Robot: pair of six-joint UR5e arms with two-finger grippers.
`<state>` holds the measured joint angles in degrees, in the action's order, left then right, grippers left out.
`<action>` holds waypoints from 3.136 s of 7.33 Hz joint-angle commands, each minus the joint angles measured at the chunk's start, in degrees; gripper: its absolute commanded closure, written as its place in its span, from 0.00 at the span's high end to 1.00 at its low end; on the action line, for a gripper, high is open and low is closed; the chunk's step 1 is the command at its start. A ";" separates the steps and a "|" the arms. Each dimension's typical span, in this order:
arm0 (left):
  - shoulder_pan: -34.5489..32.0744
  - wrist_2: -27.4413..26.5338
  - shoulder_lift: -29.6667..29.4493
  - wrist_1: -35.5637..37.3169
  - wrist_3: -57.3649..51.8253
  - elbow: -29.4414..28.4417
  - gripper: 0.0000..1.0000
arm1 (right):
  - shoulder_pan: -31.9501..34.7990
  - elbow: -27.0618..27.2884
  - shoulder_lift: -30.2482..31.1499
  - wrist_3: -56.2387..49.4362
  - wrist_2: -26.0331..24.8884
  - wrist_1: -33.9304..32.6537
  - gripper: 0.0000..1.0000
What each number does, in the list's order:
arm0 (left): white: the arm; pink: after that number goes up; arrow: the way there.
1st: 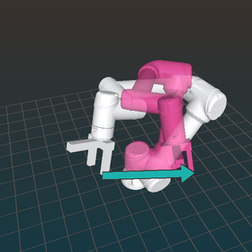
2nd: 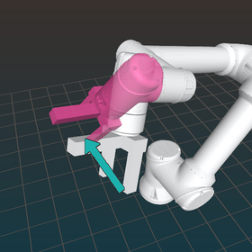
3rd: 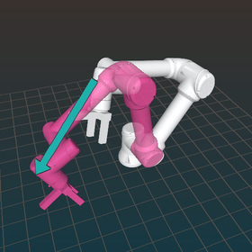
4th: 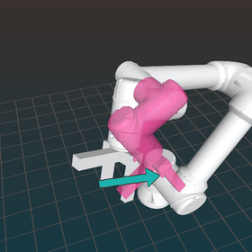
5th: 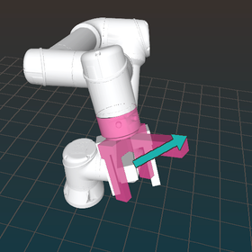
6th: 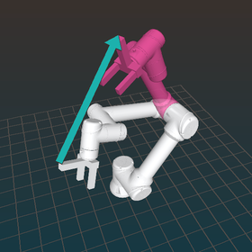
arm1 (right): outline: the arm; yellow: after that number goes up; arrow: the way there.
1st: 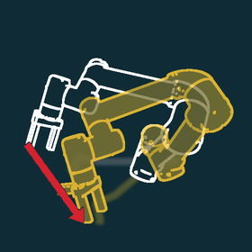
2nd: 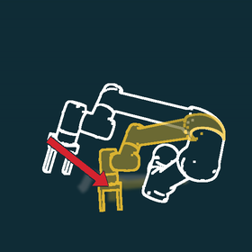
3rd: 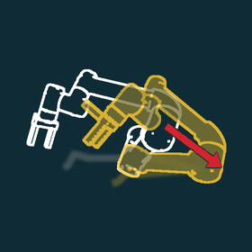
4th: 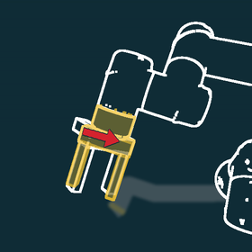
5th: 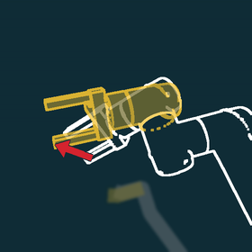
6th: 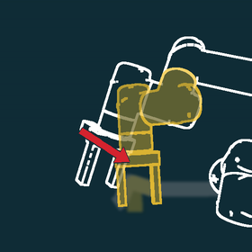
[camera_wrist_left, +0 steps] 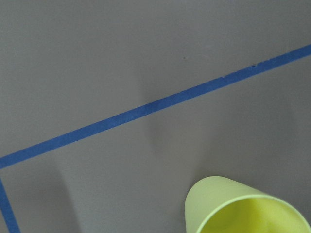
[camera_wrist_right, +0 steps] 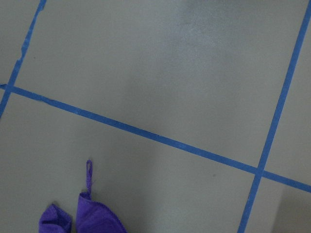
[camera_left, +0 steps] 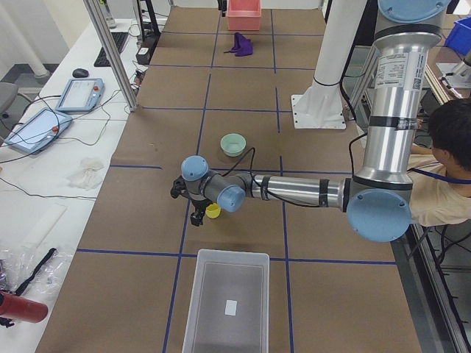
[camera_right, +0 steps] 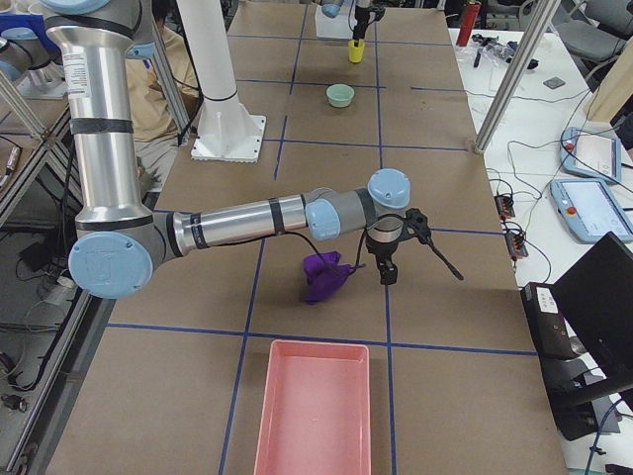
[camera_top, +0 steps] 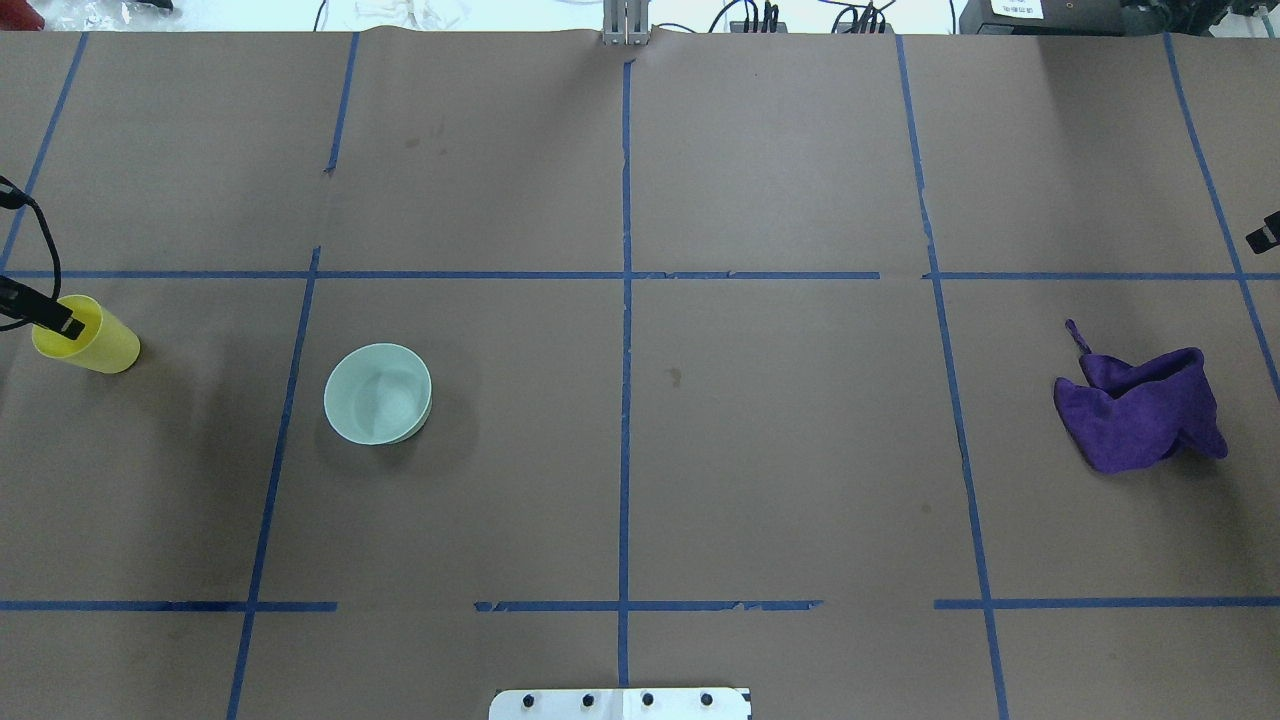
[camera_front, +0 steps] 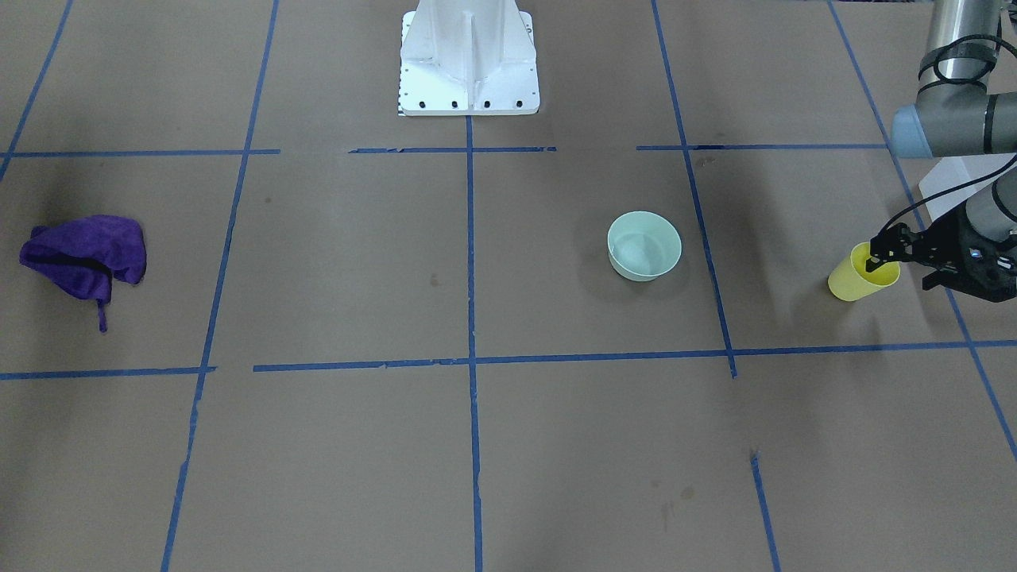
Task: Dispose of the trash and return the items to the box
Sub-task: 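Grasp the yellow cup with the left gripper and lift it away, then lower right gripper onto purple cloth while left gripper drops cup in white bin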
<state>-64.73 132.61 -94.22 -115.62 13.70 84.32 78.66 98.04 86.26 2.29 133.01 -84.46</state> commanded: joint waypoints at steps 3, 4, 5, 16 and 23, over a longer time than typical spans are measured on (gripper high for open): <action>2.42 -0.33 -1.14 -0.04 9.24 1.36 0.00 | -0.09 0.22 -0.39 0.78 1.55 0.00 1.00; 2.07 -0.42 -0.36 0.74 9.33 6.42 0.00 | -0.09 0.49 -0.56 0.78 1.47 0.17 1.00; 0.15 -0.33 -0.70 3.27 8.90 9.61 0.00 | -0.78 0.75 -0.74 4.26 1.55 0.26 1.00; -33.59 -0.07 -3.78 25.27 -41.05 2.75 0.00 | -11.76 5.23 7.24 38.98 1.21 11.87 1.00; -31.61 3.68 9.67 8.68 -36.29 -7.04 0.00 | -15.02 4.80 10.16 39.54 -1.17 11.78 1.00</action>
<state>-97.89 133.90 -84.85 -104.23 -24.17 79.72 64.18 102.86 96.38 41.77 132.03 -72.69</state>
